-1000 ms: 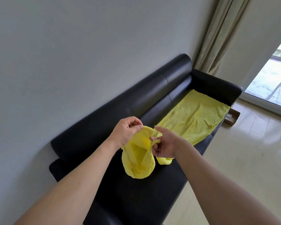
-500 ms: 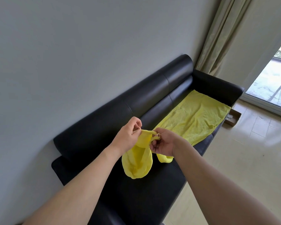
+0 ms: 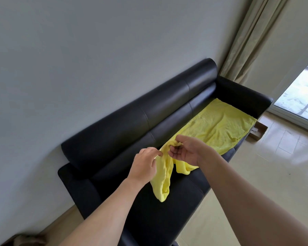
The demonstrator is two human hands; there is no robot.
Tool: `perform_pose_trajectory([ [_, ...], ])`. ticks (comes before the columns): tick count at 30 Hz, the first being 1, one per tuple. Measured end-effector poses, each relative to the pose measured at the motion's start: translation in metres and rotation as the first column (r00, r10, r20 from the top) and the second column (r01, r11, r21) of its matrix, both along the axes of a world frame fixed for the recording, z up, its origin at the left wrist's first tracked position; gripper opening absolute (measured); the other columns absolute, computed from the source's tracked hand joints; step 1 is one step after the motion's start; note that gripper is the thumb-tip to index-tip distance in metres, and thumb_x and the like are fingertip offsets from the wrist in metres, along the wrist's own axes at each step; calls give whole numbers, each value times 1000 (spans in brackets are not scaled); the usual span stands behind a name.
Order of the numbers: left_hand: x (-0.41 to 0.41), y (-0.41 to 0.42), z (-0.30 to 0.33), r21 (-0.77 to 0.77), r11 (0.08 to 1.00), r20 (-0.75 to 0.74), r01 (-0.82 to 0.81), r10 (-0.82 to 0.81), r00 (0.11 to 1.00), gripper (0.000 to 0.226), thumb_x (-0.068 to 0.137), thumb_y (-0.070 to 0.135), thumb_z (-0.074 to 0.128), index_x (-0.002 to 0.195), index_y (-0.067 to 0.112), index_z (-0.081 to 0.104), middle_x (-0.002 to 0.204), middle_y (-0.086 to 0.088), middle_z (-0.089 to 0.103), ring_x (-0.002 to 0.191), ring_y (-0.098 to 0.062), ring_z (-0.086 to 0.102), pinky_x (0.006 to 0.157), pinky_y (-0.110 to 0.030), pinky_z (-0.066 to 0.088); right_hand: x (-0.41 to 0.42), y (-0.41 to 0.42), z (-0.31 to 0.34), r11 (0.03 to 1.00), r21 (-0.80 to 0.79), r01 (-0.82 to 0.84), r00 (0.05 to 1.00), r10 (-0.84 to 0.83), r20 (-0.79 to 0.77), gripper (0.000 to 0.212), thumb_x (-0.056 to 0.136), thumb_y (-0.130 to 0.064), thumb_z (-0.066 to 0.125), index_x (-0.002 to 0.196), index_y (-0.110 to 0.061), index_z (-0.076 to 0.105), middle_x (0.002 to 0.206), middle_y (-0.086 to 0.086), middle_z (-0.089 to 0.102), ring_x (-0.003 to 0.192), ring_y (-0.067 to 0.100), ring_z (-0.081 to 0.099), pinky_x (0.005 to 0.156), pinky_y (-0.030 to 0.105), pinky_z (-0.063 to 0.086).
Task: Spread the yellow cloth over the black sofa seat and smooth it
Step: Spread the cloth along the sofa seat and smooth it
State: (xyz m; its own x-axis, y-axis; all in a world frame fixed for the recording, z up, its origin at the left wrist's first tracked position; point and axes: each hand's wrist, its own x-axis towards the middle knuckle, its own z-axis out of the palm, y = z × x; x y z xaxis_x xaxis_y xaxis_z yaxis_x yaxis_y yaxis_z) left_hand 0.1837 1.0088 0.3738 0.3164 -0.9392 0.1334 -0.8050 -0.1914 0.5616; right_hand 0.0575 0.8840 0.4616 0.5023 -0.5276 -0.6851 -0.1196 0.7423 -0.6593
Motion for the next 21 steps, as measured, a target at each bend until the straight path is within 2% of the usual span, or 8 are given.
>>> perform_pose_trajectory([
  [4,-13,-8,2,131,991,-191,6,20,981,38,82,45,65,116,31,55,125,16,51,121,-12,42,103,-34,39,-3,-7,6,993,-115,8,997,-16,-71,19,96,2,43,102,-14,50,76,16,57,59,24,60,69,43,57],
  [8,-28,-25,1,303,928,-101,-217,257,961,60,72,70,60,104,23,44,102,7,60,96,-19,59,89,-41,46,-3,-9,14,989,-148,-2,998,-7,-57,35,88,7,29,92,1,64,71,10,52,57,17,53,67,35,54],
  [10,-34,-34,-1,381,887,-137,-261,334,933,62,74,72,57,106,20,44,104,4,59,98,-22,60,90,-43,46,-5,-10,17,977,-213,-22,999,11,-51,43,80,17,25,94,1,63,74,11,52,61,17,54,70,34,54],
  [12,-37,-42,-3,417,877,-195,-240,344,919,54,80,65,55,110,21,48,108,3,59,101,-23,60,91,-45,48,-5,-10,21,941,-323,-99,992,67,-111,40,82,23,34,99,0,62,79,13,55,68,18,58,76,32,56],
  [14,-37,-48,-3,396,889,-231,-230,338,912,38,87,55,50,106,22,52,103,3,61,96,-23,62,88,-46,51,-3,-10,25,892,-409,-192,972,116,-204,28,89,16,48,106,-2,60,83,15,60,74,19,63,77,30,57],
  [17,-37,-54,1,344,922,-384,-179,312,869,29,84,48,47,95,22,56,94,3,63,88,-20,62,85,-46,53,2,-14,30,841,-489,-232,956,105,-275,16,94,6,51,103,-6,59,79,14,66,73,16,66,75,28,59],
  [19,-38,-58,6,348,930,-449,-121,279,849,41,71,56,51,99,26,55,99,5,61,92,-18,60,88,-45,52,5,-17,32,789,-555,-264,943,90,-321,10,94,-1,54,95,-7,61,73,9,66,70,17,67,77,32,59],
  [21,-38,-63,5,366,922,-435,-125,288,853,61,63,67,52,109,27,55,106,5,57,98,-19,58,90,-45,49,6,-19,35,675,-650,-348,905,62,-420,9,93,-9,59,89,-4,65,66,5,58,68,19,59,73,33,55],
])
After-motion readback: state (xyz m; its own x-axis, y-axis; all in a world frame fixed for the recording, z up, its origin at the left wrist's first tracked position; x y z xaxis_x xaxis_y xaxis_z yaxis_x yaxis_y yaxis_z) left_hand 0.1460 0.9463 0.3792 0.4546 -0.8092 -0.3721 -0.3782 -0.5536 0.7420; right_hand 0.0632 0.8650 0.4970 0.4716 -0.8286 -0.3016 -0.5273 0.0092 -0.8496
